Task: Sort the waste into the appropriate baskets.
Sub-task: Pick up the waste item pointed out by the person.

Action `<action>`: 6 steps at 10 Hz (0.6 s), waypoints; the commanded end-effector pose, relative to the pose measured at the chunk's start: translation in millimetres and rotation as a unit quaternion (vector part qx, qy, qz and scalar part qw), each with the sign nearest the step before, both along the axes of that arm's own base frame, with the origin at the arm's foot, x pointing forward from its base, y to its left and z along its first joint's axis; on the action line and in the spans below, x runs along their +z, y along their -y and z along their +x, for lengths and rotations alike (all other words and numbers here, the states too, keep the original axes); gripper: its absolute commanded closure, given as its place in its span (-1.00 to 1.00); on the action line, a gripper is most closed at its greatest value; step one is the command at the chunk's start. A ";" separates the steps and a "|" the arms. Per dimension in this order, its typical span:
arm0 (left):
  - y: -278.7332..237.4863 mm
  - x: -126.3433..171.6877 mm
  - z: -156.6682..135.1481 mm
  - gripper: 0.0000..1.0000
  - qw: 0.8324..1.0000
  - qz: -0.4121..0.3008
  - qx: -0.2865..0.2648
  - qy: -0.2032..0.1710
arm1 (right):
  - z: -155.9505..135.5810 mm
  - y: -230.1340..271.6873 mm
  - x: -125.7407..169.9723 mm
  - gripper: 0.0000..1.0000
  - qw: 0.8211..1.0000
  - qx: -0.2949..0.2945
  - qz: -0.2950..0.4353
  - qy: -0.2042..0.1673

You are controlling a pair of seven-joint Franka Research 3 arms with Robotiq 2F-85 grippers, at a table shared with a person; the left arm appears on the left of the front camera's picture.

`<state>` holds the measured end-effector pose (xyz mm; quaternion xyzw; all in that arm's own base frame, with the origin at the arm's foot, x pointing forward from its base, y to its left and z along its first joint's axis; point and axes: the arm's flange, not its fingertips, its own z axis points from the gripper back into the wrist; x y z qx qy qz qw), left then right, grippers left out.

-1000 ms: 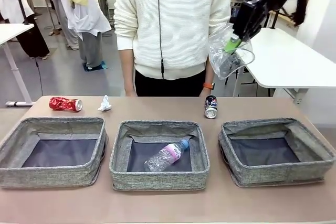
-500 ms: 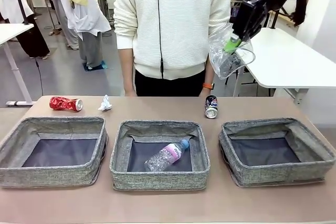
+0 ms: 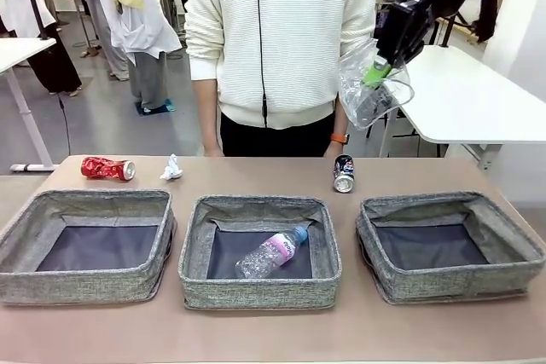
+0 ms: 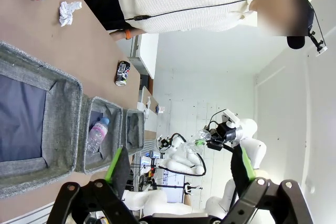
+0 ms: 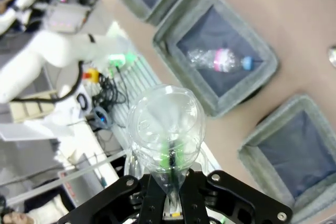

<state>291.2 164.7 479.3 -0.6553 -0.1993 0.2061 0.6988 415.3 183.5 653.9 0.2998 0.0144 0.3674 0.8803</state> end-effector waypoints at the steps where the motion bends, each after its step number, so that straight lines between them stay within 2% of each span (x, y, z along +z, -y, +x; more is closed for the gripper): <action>1: 0.0 3.5 -3.6 -1.00 1.000 0.002 -0.005 -0.006 | 12.0 -57.6 36.3 0.97 0.996 -0.058 -0.074 -0.011; 3: 0.0 3.5 -3.6 -1.00 1.000 0.002 -0.005 -0.006 | 4.7 -117.9 58.3 0.97 0.989 -0.099 -0.106 -0.038; 4: 0.0 3.5 -3.6 -1.00 1.000 0.002 -0.005 -0.006 | -5.0 -147.5 71.3 0.97 0.979 -0.137 -0.130 -0.074; 5: 0.0 3.5 -3.6 -1.00 1.000 0.002 -0.005 -0.006 | -12.9 -169.3 82.4 0.97 0.965 -0.190 -0.160 -0.085; 6: 0.0 3.5 -3.6 -1.00 1.000 0.002 -0.005 -0.006 | -18.1 -187.9 88.8 0.97 0.957 -0.218 -0.173 -0.082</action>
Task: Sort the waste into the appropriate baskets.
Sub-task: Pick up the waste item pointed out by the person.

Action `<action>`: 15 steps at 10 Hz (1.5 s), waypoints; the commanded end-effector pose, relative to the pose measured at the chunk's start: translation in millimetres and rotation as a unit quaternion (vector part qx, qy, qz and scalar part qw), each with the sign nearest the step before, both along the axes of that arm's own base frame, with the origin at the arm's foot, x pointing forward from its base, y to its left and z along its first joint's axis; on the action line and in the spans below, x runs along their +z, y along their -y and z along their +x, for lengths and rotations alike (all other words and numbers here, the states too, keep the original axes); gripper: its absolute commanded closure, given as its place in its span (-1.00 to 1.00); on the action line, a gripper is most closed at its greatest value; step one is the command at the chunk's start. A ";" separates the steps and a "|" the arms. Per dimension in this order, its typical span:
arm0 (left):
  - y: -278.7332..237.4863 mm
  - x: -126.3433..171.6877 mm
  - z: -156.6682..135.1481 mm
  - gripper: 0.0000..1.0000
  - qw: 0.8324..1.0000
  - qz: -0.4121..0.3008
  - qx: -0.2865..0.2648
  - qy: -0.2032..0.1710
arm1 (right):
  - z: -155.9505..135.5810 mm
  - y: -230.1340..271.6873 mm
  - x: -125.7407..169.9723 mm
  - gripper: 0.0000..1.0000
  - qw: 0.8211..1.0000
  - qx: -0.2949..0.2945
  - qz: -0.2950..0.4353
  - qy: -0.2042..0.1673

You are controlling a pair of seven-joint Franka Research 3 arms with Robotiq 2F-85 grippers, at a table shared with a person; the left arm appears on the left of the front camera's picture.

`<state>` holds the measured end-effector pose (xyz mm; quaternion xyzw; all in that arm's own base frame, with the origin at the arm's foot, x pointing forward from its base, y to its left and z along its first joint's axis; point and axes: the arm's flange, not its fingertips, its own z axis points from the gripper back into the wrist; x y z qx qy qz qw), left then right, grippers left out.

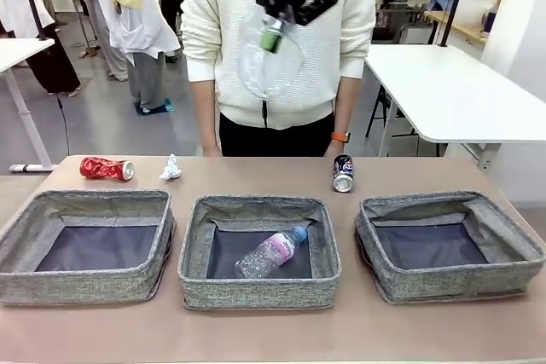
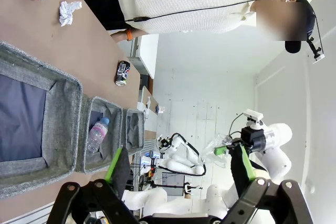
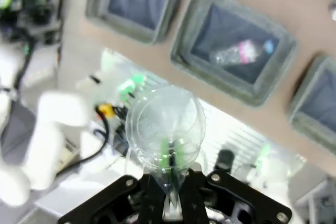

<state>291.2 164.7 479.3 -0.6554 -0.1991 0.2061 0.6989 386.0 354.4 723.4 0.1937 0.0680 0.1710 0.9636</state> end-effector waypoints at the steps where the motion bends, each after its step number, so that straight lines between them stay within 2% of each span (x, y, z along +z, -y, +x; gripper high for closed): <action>1: 0.0 3.6 -3.6 -1.00 1.000 0.002 -0.005 -0.006 | 8.2 -33.6 22.7 0.97 0.998 -0.040 -0.048 -0.019; 3: 0.0 3.6 -3.6 -1.00 1.000 0.002 -0.005 -0.006 | 6.5 -54.6 32.9 0.97 0.995 -0.053 -0.083 -0.016; 6: 0.0 3.6 -3.6 -1.00 1.000 0.002 -0.005 -0.006 | 13.6 -54.2 38.8 0.97 0.992 -0.066 -0.109 -0.009; 7: 0.0 3.6 -3.6 -1.00 1.000 0.002 -0.005 -0.006 | -1.3 -46.2 14.7 0.97 0.995 -0.052 -0.081 -0.010; 15: 0.0 3.6 -3.6 -1.00 1.000 0.002 -0.005 -0.006 | -1.3 -46.2 14.7 0.97 0.995 -0.052 -0.081 -0.010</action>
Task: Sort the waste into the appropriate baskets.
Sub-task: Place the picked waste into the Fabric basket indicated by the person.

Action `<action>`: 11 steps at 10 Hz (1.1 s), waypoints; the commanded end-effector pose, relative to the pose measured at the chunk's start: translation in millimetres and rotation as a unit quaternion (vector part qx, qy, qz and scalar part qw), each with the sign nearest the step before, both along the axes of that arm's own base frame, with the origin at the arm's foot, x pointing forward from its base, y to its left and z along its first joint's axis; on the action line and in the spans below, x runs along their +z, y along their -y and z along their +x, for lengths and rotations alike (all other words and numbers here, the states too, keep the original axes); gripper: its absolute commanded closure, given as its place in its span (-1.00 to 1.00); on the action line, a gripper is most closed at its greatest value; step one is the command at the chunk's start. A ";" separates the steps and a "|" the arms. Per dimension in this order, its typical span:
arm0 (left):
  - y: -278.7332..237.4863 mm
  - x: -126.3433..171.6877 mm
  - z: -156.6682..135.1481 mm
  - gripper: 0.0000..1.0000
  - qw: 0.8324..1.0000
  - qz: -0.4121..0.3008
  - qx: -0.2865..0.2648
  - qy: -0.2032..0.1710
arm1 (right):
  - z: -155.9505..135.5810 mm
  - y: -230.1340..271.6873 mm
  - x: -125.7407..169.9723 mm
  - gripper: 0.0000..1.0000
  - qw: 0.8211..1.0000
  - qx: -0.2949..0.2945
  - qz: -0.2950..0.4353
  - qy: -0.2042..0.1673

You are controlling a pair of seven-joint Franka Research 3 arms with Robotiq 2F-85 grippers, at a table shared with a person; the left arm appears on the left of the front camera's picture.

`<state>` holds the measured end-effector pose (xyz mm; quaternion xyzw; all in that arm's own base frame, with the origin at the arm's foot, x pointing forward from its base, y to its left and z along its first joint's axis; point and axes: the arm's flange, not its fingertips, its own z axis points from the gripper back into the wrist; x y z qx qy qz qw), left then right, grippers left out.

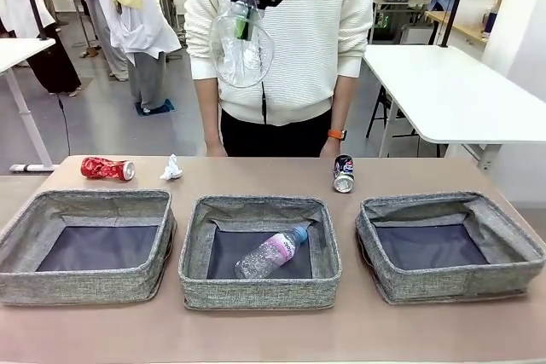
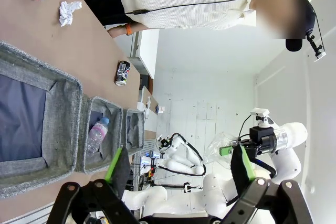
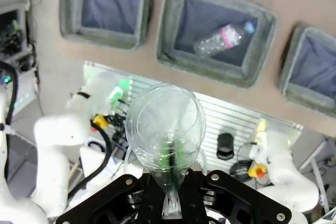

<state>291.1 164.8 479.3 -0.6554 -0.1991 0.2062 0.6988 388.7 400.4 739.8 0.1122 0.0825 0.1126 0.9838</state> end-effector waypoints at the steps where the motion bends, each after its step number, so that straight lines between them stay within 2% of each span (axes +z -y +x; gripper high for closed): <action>1: 0.1 3.6 -3.5 -1.00 1.000 0.002 -0.005 -0.006 | -4.0 -0.3 -1.7 0.97 1.000 -0.001 0.007 0.001; 11: 0.1 3.6 -3.5 -1.00 1.000 0.002 -0.005 -0.006 | -4.0 -0.3 -1.7 0.97 1.000 -0.001 0.007 0.001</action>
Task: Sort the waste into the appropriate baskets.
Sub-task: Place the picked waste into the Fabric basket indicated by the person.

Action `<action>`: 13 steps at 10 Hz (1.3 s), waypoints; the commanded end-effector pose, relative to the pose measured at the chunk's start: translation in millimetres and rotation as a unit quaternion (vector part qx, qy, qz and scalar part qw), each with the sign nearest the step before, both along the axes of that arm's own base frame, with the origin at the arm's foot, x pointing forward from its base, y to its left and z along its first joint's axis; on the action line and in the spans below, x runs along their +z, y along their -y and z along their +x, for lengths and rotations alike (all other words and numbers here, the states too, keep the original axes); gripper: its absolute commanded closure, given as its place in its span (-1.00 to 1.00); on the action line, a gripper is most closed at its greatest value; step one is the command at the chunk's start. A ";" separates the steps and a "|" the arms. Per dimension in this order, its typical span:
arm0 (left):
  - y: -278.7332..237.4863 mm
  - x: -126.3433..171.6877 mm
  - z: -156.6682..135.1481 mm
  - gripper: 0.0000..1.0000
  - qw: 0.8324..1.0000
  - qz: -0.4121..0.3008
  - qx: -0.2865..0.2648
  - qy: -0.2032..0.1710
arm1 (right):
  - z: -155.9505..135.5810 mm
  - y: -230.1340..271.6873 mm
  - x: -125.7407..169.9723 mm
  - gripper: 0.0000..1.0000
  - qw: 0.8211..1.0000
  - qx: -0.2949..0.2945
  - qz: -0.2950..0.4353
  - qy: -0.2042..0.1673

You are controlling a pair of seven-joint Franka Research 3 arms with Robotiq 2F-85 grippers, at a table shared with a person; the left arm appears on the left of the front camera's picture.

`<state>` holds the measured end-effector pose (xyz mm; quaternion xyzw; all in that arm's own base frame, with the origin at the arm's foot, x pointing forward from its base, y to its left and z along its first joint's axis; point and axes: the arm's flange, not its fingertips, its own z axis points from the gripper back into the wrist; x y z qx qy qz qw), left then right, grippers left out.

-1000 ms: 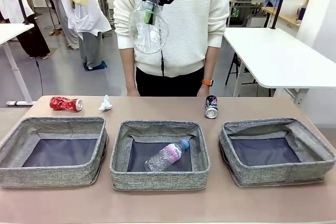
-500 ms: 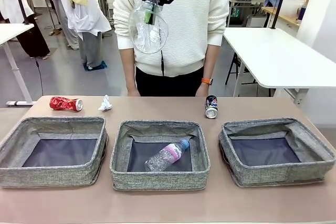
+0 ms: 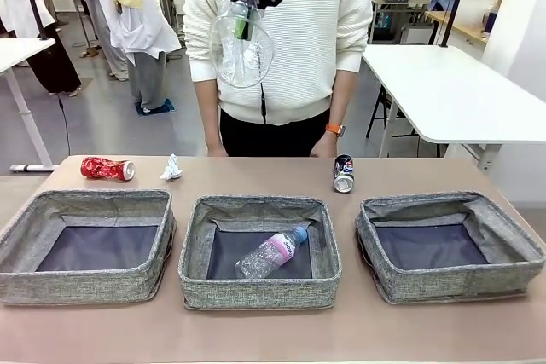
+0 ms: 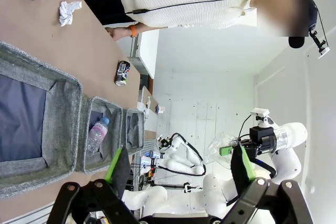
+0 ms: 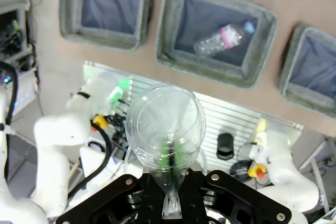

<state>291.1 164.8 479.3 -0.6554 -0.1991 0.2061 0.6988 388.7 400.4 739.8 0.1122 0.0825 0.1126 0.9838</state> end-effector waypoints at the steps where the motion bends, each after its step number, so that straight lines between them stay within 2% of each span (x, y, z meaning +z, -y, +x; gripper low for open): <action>1: 0.1 3.6 -3.5 -1.00 1.000 0.002 -0.005 -0.006 | -4.0 -0.3 -1.7 0.97 1.000 -0.001 0.007 0.001; 13: 0.1 3.6 -3.5 -1.00 1.000 0.002 -0.005 -0.006 | -4.0 -0.3 -1.7 0.97 1.000 -0.001 0.007 0.001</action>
